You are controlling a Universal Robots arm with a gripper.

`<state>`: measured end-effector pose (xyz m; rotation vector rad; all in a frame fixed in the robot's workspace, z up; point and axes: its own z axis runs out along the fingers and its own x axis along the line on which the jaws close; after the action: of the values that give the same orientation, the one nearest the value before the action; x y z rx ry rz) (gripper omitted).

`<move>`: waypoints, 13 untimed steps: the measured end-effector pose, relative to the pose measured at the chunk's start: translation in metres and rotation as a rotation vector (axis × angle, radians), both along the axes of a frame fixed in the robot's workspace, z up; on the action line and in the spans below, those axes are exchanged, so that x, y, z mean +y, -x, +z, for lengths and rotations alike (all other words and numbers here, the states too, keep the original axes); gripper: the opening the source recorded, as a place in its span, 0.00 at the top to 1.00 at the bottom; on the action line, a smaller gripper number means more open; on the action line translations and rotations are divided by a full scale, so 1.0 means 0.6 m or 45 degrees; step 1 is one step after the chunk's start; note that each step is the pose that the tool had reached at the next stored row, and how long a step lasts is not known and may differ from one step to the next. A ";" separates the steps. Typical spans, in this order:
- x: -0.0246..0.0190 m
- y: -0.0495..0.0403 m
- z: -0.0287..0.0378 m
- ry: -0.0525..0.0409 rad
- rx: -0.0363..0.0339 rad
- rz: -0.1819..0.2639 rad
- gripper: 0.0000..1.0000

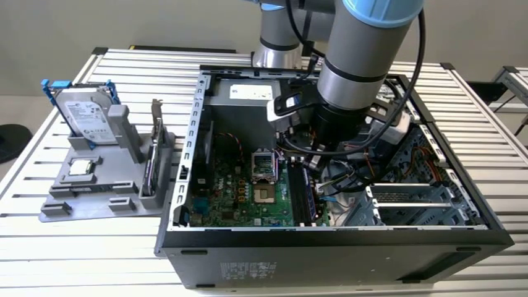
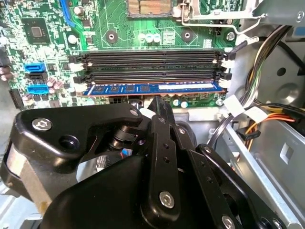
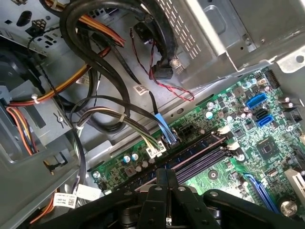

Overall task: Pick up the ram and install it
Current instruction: 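Press down the ram until it locks into place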

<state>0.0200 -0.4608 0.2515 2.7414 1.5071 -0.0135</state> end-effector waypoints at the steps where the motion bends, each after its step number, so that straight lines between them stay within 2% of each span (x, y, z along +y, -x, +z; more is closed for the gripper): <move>1: 0.0000 0.000 0.000 0.000 0.0000 0.005 1.00; 13: 0.0001 0.000 0.000 -0.001 0.0000 0.069 1.00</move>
<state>0.0201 -0.4607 0.2516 2.7002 1.5812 -0.0121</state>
